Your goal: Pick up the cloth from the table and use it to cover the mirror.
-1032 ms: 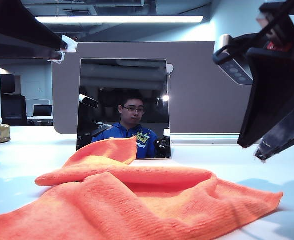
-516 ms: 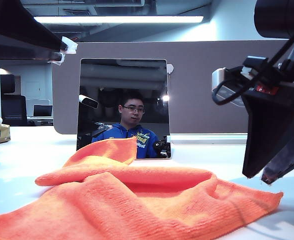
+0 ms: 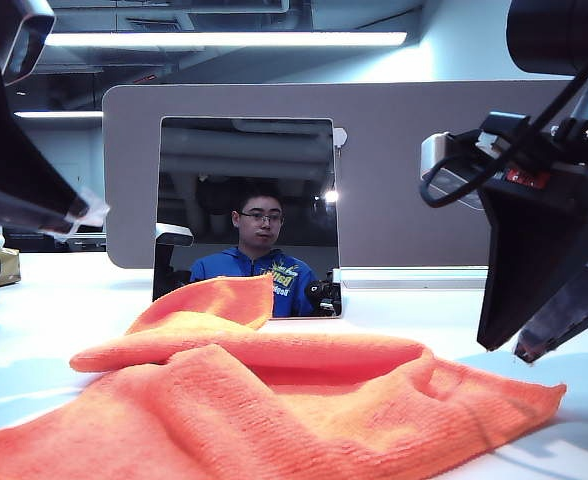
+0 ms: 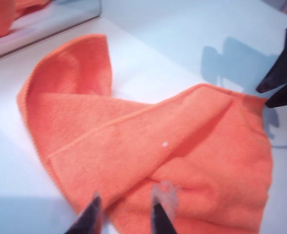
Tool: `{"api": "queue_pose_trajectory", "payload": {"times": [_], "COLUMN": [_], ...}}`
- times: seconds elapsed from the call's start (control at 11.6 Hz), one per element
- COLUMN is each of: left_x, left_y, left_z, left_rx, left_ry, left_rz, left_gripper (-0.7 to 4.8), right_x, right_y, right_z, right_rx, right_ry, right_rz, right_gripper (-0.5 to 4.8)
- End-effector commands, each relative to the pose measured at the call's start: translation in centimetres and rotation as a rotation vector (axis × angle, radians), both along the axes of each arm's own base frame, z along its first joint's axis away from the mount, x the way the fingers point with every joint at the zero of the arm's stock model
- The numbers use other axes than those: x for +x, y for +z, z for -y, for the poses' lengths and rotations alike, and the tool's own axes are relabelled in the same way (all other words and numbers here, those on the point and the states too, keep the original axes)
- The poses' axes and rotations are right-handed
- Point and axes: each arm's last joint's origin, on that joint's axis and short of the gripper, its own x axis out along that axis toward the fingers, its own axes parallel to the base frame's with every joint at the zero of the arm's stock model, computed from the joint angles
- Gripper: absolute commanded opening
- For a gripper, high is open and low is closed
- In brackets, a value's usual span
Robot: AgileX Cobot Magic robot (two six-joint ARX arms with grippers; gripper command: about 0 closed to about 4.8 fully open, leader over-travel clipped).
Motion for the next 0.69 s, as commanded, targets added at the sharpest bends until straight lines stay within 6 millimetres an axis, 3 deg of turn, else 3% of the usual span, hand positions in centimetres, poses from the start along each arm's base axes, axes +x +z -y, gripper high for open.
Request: {"api": "queue_pose_trajectory", "payload": {"times": [0.09, 0.69], "left_x": [0.0, 0.0], "left_y": [0.0, 0.0], "left_z": [-0.1, 0.0], "left_rx": [0.048, 0.037], "left_ry": [-0.003, -0.009], "left_rz": [0.032, 0.023], "left_gripper": [1.31, 1.3], "right_x": [0.1, 0.4], "right_y": [0.2, -1.2], "right_z": [0.0, -0.1], "right_rx": [0.003, -0.07], "right_ry": [-0.002, -0.021], "right_rz": [0.012, -0.051], "right_gripper": [1.81, 1.79]}}
